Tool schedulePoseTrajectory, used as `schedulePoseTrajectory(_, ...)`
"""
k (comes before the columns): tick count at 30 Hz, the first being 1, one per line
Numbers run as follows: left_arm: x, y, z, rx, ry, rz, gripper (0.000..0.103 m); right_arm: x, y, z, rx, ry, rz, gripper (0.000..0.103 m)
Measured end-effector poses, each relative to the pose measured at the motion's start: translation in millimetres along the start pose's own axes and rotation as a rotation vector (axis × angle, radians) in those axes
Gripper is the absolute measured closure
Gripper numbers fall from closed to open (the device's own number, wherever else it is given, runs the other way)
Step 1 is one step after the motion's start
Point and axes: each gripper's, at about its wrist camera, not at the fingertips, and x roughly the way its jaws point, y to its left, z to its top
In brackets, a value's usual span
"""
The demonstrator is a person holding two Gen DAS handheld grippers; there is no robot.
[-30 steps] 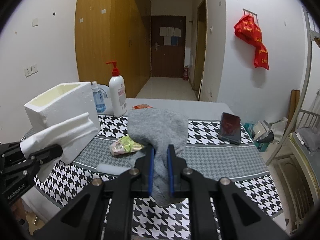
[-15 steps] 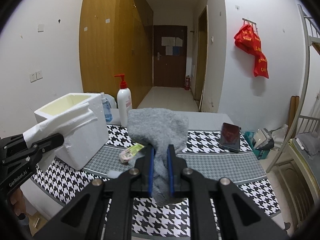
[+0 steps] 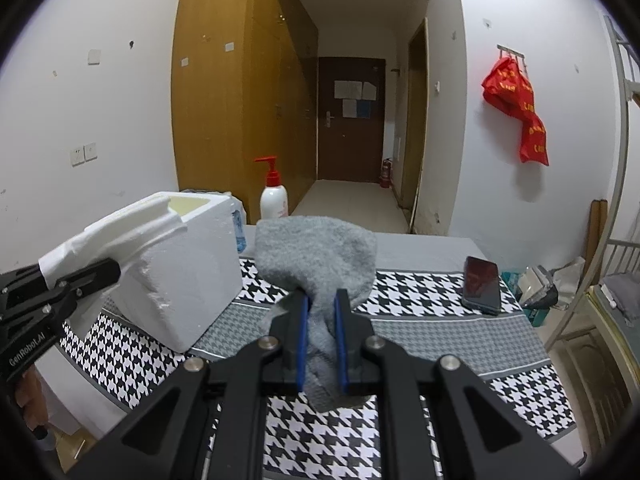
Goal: Organize soft objects
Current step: 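Lift the grey sock with the right gripper and carry both items toward the foam box, then lower the grey sock into the foam box and open the right gripper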
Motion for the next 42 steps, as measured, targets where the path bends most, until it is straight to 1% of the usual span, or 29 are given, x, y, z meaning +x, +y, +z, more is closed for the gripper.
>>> schedulePoseTrajectory(7,-7.3,15.1,-0.9,-0.018,-0.012,0.019,0.097,2.9,23.3,5.2,-0.021,-0.019,0.017,0.088)
schedulePoseTrajectory(16,-24.8,41.1,-7.7,-0.041,-0.032,0.069,0.097,2.2,58.5,9.1,-0.052,-0.049,0.054,0.088)
schedulePoseTrajectory(24,-32.9,58.8,-13.9,-0.071,-0.02,0.099,0.097,5.5,87.0,10.6,-0.072,-0.053,0.084,0.088)
schedulePoseTrajectory(31,-40.0,75.2,-17.3,-0.083,-0.02,0.093,0.097,5.5,113.4,12.0,-0.089,-0.051,0.108,0.088)
schedulePoseTrajectory(37,-48.3,91.8,-19.1,-0.063,-0.03,0.072,0.097,5.1,137.8,16.0,-0.1,-0.069,0.091,0.088)
schedulePoseTrajectory(42,-54.8,106.4,-15.3,-0.065,-0.031,0.066,0.097,7.7,151.8,17.2,-0.086,-0.052,0.088,0.087)
